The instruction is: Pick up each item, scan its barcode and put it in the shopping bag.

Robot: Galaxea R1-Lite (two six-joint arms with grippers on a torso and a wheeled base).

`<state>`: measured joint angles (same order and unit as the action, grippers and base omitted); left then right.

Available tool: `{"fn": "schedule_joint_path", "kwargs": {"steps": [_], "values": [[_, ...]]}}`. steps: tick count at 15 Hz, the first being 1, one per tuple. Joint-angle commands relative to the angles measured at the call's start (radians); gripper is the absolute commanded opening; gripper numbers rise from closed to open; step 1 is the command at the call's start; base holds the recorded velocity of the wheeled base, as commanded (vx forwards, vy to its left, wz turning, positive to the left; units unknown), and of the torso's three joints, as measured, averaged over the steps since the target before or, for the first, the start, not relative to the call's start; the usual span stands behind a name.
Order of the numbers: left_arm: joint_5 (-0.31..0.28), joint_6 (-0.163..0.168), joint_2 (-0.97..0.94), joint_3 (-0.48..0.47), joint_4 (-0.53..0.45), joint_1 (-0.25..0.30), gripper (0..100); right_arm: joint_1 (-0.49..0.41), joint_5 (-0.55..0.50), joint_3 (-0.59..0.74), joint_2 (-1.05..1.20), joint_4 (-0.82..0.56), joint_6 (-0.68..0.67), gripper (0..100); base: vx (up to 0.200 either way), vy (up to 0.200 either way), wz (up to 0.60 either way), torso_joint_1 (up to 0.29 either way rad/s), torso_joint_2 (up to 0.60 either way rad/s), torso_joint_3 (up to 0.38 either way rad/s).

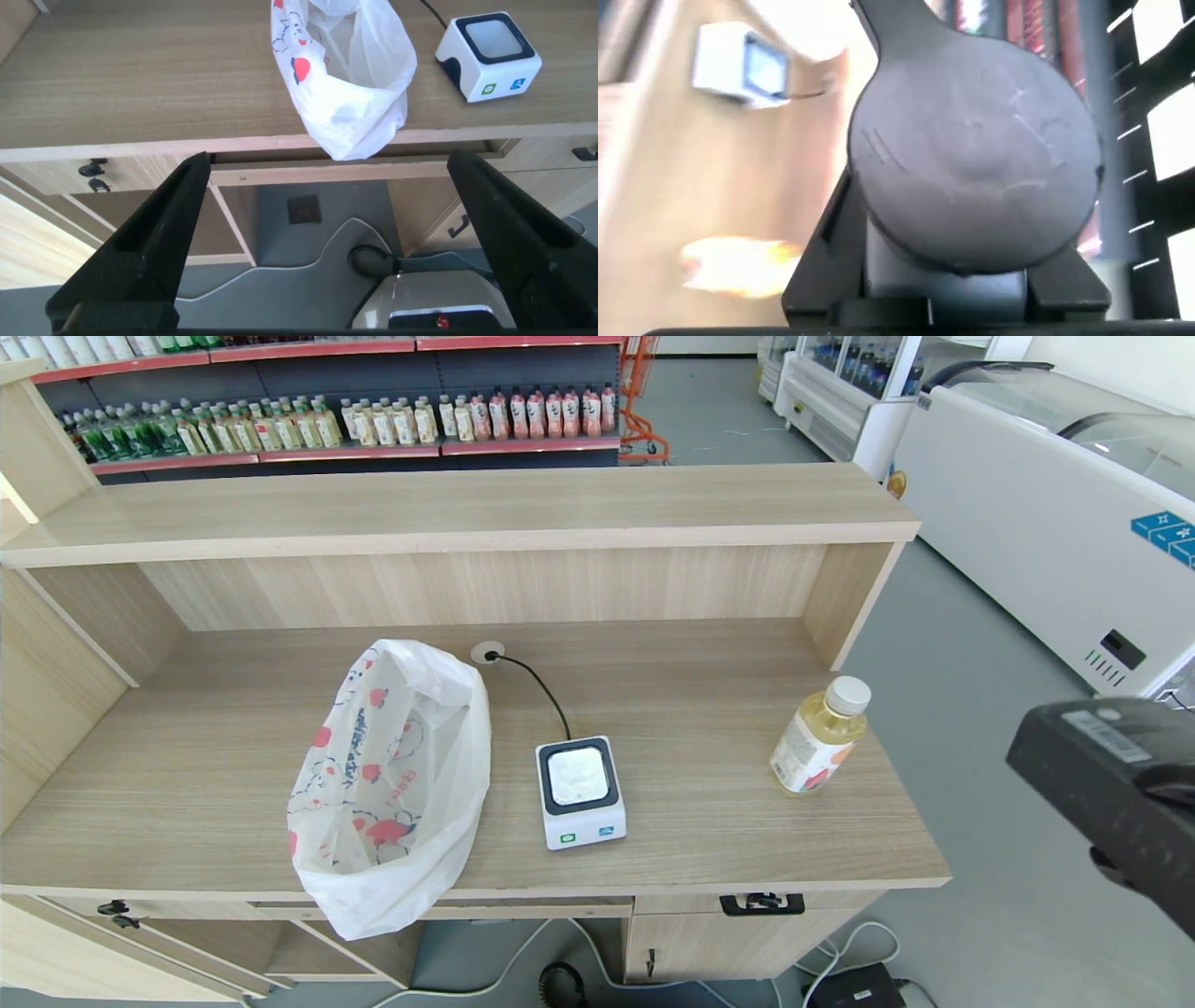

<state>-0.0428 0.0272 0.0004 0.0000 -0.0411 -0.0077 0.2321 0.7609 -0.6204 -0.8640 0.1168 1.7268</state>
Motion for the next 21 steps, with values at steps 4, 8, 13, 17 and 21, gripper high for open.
{"fn": "schedule_joint_path", "kwargs": {"steps": [4, 8, 13, 17, 21], "values": [[0.000, 0.000, 0.000, 0.000, 0.000, 0.000, 100, -0.060, 0.106, -0.039, -0.059, -0.160, -0.230, 0, 0.000, 0.000, 0.00, 0.000, 0.00, 0.000], [0.000, 0.000, 0.000, 0.000, 0.000, 0.000, 100, 0.085, -0.176, -0.271, -0.076, -0.163, -1.147, 0, 0.000, 0.000, 0.00, 0.000, 0.00, 0.000], [0.000, 0.000, 0.000, 0.000, 0.000, 0.000, 100, 0.130, -0.394, -0.165, -0.162, 0.014, -1.960, 0, 0.000, 0.000, 0.00, 0.000, 0.00, 0.000], [0.000, 0.000, 0.000, 0.000, 0.000, 0.000, 100, 0.125, -0.307, -0.055, -0.227, 0.162, -2.179, 0, 0.000, 0.000, 0.00, 0.000, 0.00, 0.000], [0.000, 0.000, 0.000, 0.000, 0.000, 0.000, 100, 0.125, -0.250, -0.058, -0.337, 0.267, -2.230, 0, 0.000, 0.000, 0.00, 0.000, 0.00, 0.000]]}}
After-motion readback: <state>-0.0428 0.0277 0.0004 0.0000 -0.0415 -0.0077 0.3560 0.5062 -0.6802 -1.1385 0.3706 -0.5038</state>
